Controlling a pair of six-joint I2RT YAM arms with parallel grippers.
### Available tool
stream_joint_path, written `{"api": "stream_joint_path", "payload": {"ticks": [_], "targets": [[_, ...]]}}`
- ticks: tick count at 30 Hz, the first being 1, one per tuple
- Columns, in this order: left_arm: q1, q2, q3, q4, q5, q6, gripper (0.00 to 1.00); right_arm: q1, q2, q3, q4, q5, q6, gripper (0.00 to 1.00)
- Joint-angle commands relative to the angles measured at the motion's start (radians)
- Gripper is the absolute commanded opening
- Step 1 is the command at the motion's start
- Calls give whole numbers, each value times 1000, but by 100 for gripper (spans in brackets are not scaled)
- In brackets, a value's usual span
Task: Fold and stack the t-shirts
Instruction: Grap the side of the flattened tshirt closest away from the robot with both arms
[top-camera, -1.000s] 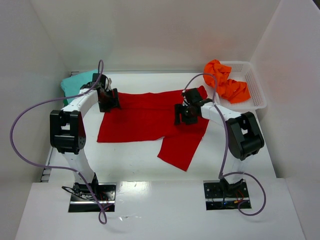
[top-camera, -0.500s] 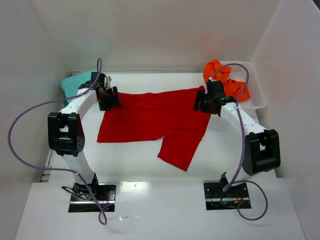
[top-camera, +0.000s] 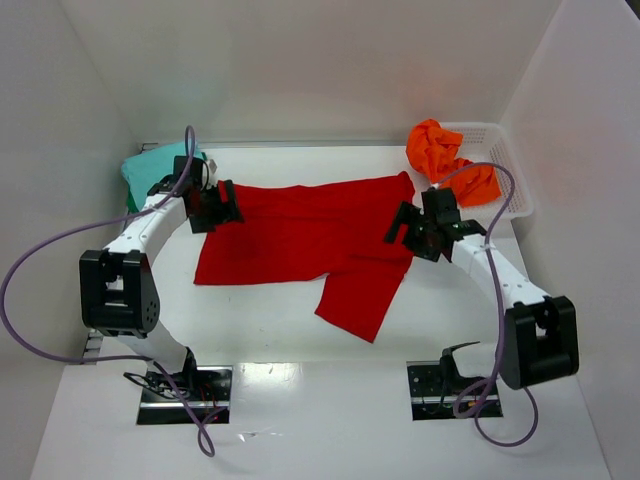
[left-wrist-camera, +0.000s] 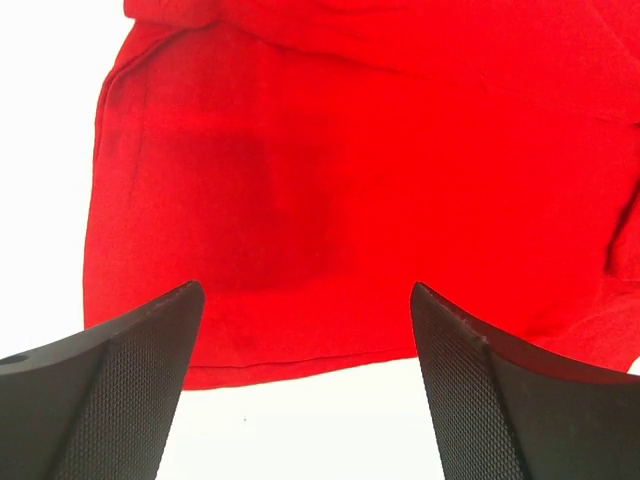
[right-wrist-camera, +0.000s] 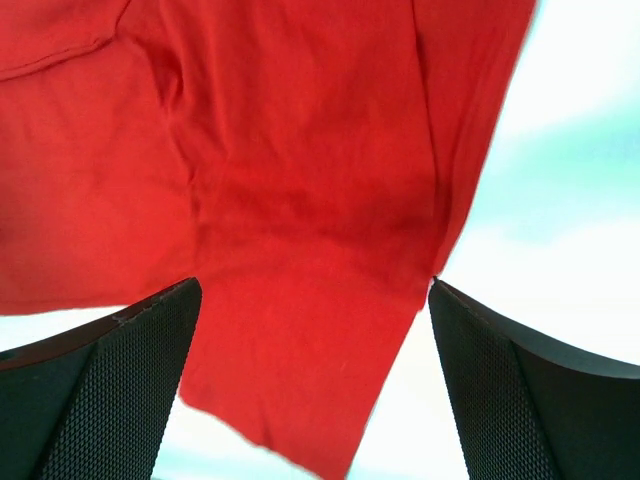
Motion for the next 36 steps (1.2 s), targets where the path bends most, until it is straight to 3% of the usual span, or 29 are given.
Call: {"api": "stream_joint_path", "payload": {"ticks": [1, 3, 11, 20, 28, 32, 35, 36], "targets": [[0, -25, 4, 38, 25, -24, 92, 3, -92, -45, -42, -36, 122, 100], [0, -37, -6, 38, 4, -24, 95, 26, -105, -82, -71, -47, 157, 100], [0, -58, -17, 29, -5, -15, 99, 338, -80, -157, -81, -14, 322, 100], [0, -89, -26, 9, -53, -5, 99, 460, -66, -220, -179, 17, 375, 100], [0, -291, -179, 30, -91, -119, 99, 607, -43, -301, -150, -12, 458, 97], [0, -314, -192, 17, -134, -151, 99, 629, -1, -320, -108, -21, 458, 90], [0, -314, -192, -8, -166, -165, 99, 629, 27, -329, -79, -21, 449, 78], [10, -324, -204, -8, -167, -195, 99, 629, 42, -318, -65, -12, 440, 67]]}}
